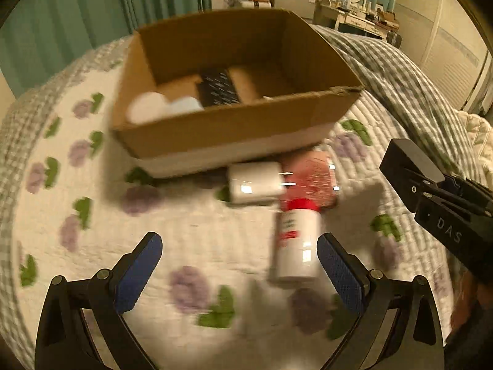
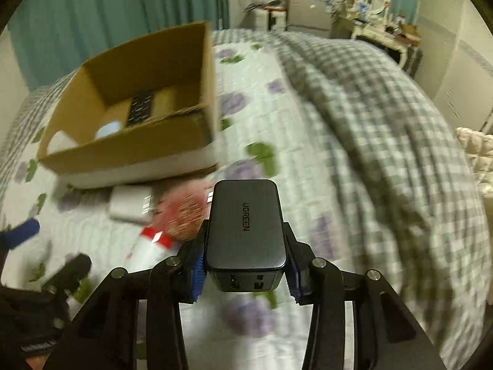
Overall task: Organize rigid objects
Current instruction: 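Grasp the black UGREEN charger with the right gripper while the left grasps the red-capped bottle, then carry the UGREEN charger and red-capped bottle into the box and release both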
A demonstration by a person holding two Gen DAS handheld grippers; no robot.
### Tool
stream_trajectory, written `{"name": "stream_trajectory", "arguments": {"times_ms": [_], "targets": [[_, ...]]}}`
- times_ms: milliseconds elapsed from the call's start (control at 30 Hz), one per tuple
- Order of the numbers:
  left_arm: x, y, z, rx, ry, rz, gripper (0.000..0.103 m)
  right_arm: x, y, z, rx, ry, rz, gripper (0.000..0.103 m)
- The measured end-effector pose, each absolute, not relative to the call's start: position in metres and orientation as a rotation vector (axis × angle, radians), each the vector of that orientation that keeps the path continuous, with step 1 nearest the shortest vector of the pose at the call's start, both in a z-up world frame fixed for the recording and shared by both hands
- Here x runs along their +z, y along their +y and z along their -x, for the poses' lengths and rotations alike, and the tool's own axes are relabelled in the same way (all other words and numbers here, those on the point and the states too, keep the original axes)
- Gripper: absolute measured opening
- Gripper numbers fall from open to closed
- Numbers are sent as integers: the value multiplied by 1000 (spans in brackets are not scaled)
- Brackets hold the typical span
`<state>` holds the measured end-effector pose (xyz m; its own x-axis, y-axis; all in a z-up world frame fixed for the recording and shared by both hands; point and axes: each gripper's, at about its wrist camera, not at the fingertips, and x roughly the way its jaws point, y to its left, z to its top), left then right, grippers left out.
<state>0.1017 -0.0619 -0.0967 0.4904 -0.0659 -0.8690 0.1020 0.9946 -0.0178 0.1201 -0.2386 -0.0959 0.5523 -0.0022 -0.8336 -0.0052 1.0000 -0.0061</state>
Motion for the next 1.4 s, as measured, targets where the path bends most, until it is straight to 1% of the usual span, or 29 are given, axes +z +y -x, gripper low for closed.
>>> {"name": "stream_trajectory", "arguments": {"times_ms": [100, 167, 267, 300, 333, 400, 467, 500, 533, 733, 967, 1233, 1400], "targets": [[-108, -76, -105, -111, 1090, 12, 95, -92, -248, -123, -12, 981, 0, 41], [-119, -88, -106, -101, 1111, -12, 89, -93, -261, -122, -3, 986, -27, 41], [-139, -97, -112, -77, 1170, -26, 86, -95, -260, -117, 3, 993, -4, 41], [-146, -96, -114, -64, 1190, -19, 83, -98, -258, -115, 7, 997, 9, 41], [-150, -96, -114, -43, 1196, -23, 77, -101, -256, -113, 15, 1004, 7, 41], [-151, -97, -113, -39, 1189, -37, 71, -107, -254, -114, 35, 1014, -11, 41], [-148, -98, -111, -55, 1175, -38, 55, -112, -247, -115, 51, 1018, 1, 41], [-145, -99, -110, -57, 1165, -36, 50, -114, -245, -115, 54, 1018, 12, 41], [-142, -98, -109, -88, 1157, -14, 37, -115, -242, -116, 56, 1017, 20, 41], [-132, -93, -101, -87, 1147, 8, 37, -114, -234, -113, 72, 1020, 33, 41], [-82, -71, -82, -82, 1062, 48, 37, -92, -230, -102, 79, 987, 37, 41], [0, -51, -75, -99, 899, 51, 37, -28, -219, -99, 137, 877, 64, 41], [26, -50, -86, -100, 824, 22, 37, 24, -208, -108, 184, 778, 61, 41]]}}
